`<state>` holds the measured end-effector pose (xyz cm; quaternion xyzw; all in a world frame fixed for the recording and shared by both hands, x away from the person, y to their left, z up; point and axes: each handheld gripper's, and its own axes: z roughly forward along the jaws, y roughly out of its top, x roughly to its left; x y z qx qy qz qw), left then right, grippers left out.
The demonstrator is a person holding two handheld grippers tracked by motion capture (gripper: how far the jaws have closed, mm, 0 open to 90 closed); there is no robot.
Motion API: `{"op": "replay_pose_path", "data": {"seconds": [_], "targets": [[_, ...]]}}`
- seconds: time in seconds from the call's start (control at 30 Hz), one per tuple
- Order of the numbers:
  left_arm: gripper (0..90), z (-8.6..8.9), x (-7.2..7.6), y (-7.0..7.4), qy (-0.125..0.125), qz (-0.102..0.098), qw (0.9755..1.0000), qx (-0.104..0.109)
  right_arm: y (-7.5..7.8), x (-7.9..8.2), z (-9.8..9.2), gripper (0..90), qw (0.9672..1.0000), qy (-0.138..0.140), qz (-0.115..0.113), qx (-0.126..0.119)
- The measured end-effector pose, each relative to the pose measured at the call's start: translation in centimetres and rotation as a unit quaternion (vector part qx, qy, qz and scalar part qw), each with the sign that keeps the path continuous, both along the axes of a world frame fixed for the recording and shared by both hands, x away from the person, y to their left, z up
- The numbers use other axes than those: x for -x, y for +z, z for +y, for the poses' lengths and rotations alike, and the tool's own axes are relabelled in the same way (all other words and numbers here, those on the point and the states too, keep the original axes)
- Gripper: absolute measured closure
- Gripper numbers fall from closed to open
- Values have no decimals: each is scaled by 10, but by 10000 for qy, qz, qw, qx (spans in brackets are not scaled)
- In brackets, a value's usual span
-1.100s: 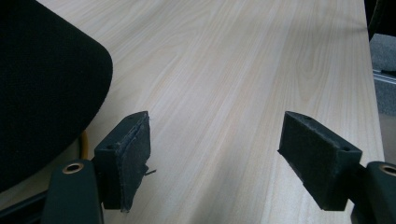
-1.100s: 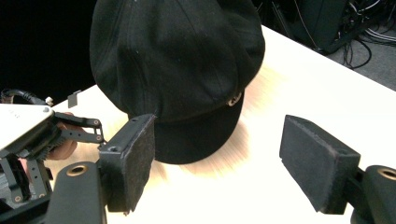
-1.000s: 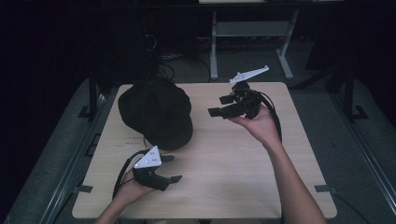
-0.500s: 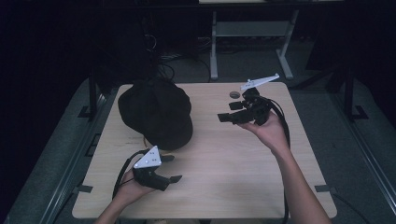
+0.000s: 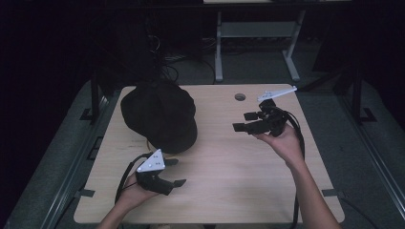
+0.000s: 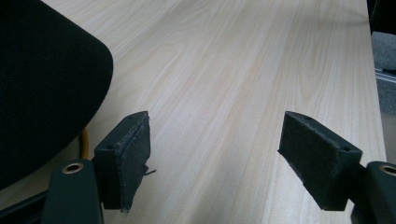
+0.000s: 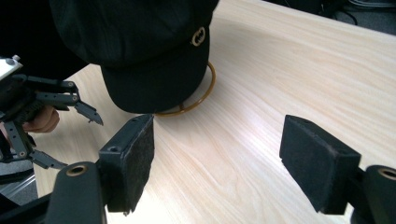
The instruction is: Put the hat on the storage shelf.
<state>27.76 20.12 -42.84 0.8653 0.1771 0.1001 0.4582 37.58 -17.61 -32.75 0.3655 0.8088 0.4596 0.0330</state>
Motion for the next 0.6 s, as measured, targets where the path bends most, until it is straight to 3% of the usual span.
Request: {"op": "replay_pose_path", "data": {"seconds": [0.6], "targets": [[245, -2, 1, -1, -24, -36, 10000, -37, -25, 21, -40, 256, 9995, -287, 132, -50]]}}
